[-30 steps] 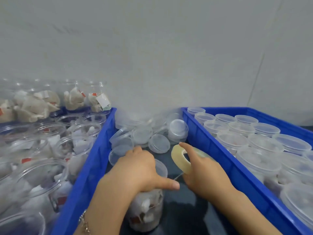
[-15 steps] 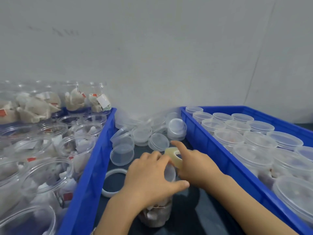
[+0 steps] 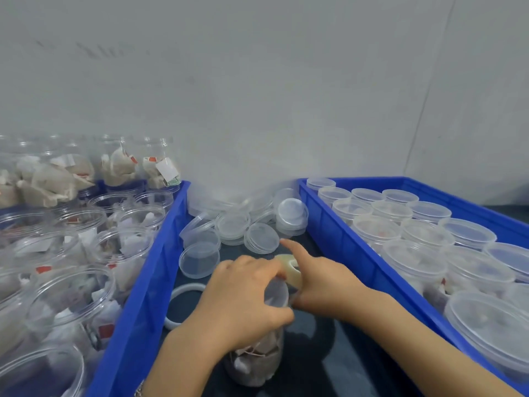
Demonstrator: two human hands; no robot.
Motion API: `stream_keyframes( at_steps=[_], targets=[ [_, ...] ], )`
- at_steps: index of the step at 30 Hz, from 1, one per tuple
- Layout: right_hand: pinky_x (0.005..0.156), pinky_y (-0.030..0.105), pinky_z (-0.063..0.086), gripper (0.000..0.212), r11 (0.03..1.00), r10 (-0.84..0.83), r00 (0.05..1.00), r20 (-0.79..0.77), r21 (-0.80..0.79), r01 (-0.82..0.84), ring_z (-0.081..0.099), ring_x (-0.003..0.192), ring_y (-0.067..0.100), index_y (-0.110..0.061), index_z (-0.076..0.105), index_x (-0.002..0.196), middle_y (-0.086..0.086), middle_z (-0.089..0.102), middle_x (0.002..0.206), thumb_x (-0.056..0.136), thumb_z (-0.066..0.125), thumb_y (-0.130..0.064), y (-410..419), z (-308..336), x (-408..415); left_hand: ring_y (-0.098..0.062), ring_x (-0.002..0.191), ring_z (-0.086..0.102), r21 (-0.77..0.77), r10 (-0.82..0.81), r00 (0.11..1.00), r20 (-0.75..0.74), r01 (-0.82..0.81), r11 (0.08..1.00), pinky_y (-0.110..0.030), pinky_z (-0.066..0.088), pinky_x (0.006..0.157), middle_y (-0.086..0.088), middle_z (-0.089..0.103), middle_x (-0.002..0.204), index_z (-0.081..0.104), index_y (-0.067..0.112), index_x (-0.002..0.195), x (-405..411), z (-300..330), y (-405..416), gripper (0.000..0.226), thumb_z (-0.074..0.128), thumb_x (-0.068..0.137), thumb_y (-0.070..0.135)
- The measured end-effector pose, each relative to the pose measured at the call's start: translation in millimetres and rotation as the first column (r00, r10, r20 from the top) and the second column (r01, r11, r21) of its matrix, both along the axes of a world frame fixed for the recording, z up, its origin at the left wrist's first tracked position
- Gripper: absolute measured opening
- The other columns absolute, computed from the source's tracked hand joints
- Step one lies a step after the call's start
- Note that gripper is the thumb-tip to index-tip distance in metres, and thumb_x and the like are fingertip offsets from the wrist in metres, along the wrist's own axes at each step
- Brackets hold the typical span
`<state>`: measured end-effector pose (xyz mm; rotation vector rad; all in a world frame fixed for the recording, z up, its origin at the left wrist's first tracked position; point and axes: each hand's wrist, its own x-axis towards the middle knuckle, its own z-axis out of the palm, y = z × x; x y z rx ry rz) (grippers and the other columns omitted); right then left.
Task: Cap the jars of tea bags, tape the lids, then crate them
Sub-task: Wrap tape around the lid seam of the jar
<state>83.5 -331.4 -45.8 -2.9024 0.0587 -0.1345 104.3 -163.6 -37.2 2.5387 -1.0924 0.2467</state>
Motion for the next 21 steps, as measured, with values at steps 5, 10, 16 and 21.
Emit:
stream_keyframes(
  at_steps=[5,10,16,21],
  targets=[
    [0.073,0.025,0.042,0.086,0.98,0.115,0.993,-0.037,0.17,-0.107,0.055,0.085,0.014,-0.065,-0.005,0.133,-0.01,0.056,0.099,0.069,0.054,-0.062,-7.5,2.8,-42.6,-0.014,0.13,0.022,0.073,0.089,0.991,-0.096,-0.082,0.994,-0.043,0.028,0.101,0.032,0.019,0.143,0.032,0.052,0.122,-5.3,-1.7,6.1,0.047,0.049,0.078,0.056],
    [0.083,0.03,0.039,0.068,0.991,0.118,0.99,0.078,0.058,-0.123,0.051,0.111,0.014,-0.069,-0.028,0.122,-0.009,0.057,0.124,0.09,0.031,-0.058,-6.4,-2.1,-61.5,-0.014,0.118,0.033,0.06,0.116,0.993,-0.035,-0.114,0.992,-0.037,0.035,0.093,0.026,0.035,0.128,0.031,0.044,0.116,-16.4,-0.5,-0.3,0.04,0.042,0.08,0.054],
    [0.077,0.032,0.046,0.071,0.984,0.175,0.956,0.237,-0.078,-0.16,0.057,0.095,0.013,-0.06,-0.025,0.132,-0.007,0.062,0.11,0.092,0.033,-0.055,-4.0,-7.2,-48.6,-0.007,0.116,0.036,0.032,0.107,0.994,-0.008,-0.106,0.994,-0.03,0.038,0.09,0.026,0.04,0.122,0.033,0.044,0.113,-12.8,-2.8,2.3,0.047,0.036,0.076,0.072],
    [0.085,0.031,0.044,0.065,0.987,0.161,0.947,0.279,-0.03,-0.159,0.05,0.111,0.012,-0.059,-0.019,0.128,-0.011,0.057,0.124,0.093,0.037,-0.057,-3.5,-13.8,-38.5,-0.009,0.116,0.036,0.008,0.115,0.993,0.02,-0.115,0.993,-0.032,0.037,0.092,0.024,0.042,0.124,0.036,0.041,0.115,-11.7,-6.6,1.4,0.038,0.04,0.083,0.062]
  ],
)
